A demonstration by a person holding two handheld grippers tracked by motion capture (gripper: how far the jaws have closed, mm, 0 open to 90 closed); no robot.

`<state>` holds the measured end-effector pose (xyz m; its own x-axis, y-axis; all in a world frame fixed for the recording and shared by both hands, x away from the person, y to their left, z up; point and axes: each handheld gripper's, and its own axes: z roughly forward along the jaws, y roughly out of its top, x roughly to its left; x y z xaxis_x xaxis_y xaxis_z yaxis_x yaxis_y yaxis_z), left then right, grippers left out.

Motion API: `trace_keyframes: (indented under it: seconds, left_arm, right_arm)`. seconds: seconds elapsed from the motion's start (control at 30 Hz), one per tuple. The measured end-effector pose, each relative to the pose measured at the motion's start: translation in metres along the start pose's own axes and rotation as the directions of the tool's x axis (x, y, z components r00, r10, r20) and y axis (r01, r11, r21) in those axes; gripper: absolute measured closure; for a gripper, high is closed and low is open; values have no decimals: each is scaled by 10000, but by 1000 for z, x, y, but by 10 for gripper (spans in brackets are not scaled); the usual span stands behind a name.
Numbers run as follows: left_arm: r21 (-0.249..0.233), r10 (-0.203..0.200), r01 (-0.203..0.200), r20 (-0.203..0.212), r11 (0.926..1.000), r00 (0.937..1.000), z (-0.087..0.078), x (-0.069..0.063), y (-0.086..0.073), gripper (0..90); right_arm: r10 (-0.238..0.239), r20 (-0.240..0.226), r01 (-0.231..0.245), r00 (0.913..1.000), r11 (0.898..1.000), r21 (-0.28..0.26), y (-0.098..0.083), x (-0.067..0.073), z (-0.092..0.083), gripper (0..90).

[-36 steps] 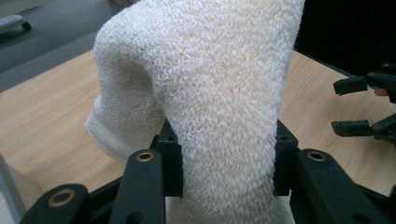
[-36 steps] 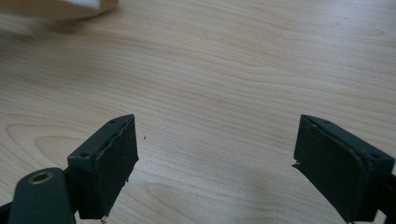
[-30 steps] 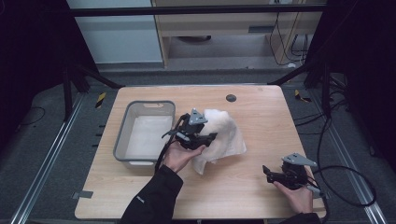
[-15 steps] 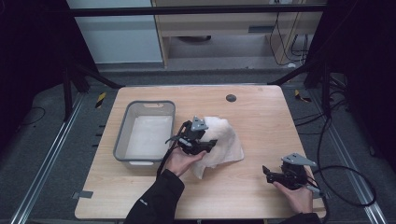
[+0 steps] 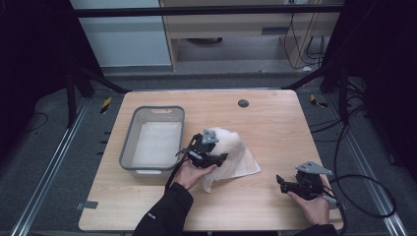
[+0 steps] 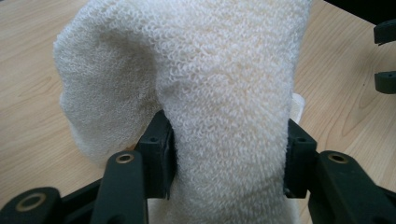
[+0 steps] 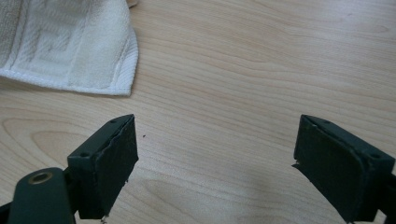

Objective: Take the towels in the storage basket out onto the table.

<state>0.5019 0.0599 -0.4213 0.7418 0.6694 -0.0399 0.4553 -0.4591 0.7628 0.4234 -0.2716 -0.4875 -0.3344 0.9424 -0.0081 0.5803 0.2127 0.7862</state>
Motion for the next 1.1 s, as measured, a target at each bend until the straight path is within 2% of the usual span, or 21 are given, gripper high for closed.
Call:
trace_keyframes:
  seconds: [0.17, 0.57, 1.1]
  left_arm:
    - [4, -37, 37, 67, 10000, 10000, 0, 1, -3, 447]
    - [-224, -243, 247, 187, 9994, 9995, -9, 5, -10, 293]
    - [-502, -35, 49, 264, 9987, 9996, -39, 5, -14, 210]
  right_arm:
    - [14, -3, -14, 10000, 10000, 14, 0, 0, 0, 133]
    - [15, 1, -15, 10000, 10000, 81, 0, 1, 1, 130]
    - [56, -7, -56, 10000, 9999, 99, 0, 0, 1, 124]
